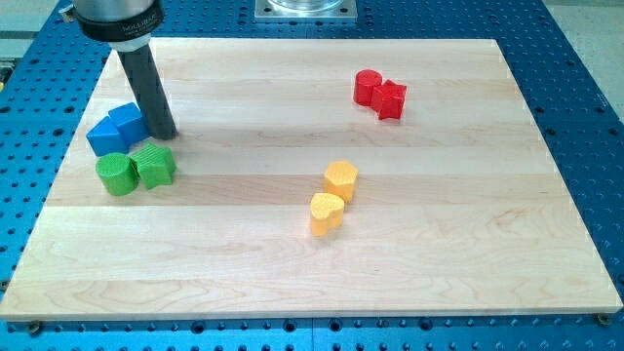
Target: Place the arm towards the right side of the yellow heart
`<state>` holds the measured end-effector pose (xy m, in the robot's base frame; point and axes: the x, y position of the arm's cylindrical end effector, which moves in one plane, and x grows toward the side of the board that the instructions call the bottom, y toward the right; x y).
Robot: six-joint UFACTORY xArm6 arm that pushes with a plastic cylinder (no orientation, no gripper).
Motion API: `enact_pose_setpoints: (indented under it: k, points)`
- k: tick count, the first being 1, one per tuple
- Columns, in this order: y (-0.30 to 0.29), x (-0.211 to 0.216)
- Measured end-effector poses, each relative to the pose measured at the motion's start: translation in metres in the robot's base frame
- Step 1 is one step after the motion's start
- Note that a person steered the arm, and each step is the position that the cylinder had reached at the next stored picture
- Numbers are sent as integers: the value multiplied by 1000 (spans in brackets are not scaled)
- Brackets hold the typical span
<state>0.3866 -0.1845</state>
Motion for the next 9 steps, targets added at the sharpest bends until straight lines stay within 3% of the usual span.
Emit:
enact_pose_setpoints:
  k: [1,2,5,9]
  points:
    - [41,5]
    - [61,43]
    - [58,104]
    - [23,79]
